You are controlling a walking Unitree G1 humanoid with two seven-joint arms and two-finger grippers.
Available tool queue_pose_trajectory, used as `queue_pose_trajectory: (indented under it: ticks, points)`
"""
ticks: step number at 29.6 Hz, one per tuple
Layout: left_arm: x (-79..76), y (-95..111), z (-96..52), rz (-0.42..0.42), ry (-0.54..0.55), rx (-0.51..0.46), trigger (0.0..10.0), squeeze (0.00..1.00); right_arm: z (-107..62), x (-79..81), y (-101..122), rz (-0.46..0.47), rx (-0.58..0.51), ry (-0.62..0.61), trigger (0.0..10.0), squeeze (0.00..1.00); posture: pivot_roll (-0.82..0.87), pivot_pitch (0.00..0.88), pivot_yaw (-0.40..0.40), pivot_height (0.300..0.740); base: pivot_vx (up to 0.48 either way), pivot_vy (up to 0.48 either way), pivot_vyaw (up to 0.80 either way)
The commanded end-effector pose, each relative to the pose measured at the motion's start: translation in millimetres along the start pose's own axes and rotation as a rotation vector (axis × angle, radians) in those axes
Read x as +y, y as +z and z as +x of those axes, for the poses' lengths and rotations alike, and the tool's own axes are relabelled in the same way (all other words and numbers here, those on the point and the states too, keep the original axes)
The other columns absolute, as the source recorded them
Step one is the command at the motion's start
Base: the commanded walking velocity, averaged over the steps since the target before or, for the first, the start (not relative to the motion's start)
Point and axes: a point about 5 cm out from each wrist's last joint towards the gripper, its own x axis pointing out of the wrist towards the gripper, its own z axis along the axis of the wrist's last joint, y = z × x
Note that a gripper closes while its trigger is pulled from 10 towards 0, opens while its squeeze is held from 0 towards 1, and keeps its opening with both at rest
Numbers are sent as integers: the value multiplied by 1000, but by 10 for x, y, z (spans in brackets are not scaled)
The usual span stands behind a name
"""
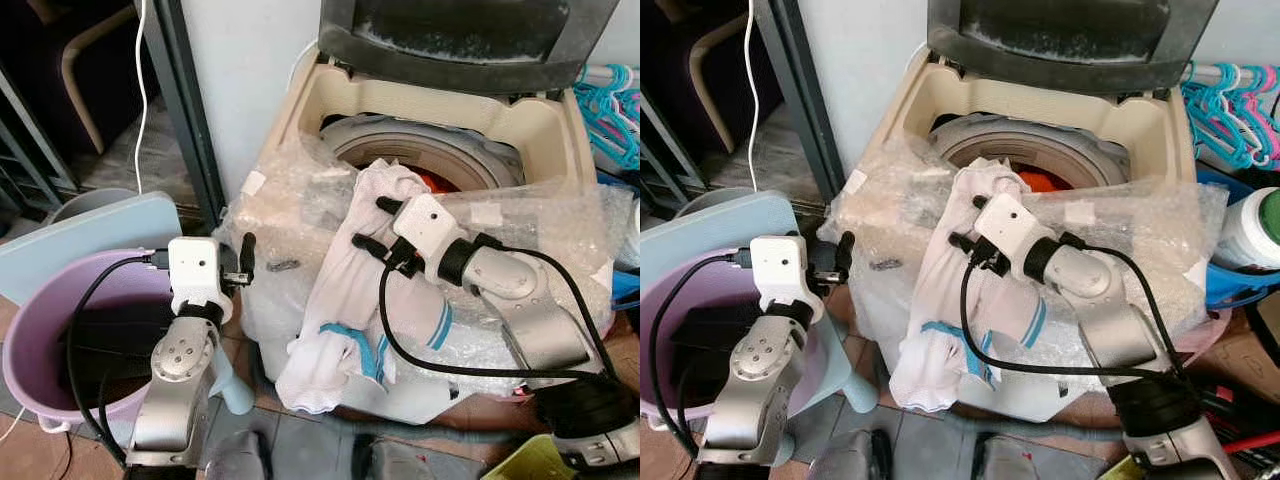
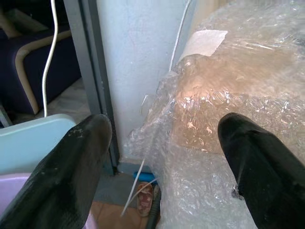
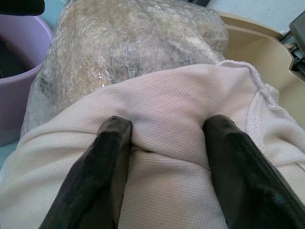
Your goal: Clothes washing
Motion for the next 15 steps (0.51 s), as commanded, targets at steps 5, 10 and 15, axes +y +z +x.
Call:
queue_pose_trajectory:
  ticks: [5, 10, 15]
  points:
    - [-79, -3, 18, -34, -89, 13, 10000, 0, 14, -208, -247, 115, 153, -134, 0, 0, -39, 114, 20, 740, 0, 0, 0]
    - [-166, 6, 7, -26, -175, 14, 10000, 0, 33, -223, -265, 183, 162, -190, 0, 0, -41, 121, 16, 740, 0, 0, 0]
    - [-153, -42, -39, -14, -167, 33, 10000, 0, 24, -157, -323, 223, 182, -210, 0, 0, -38, 130, 14, 740, 0, 0, 0]
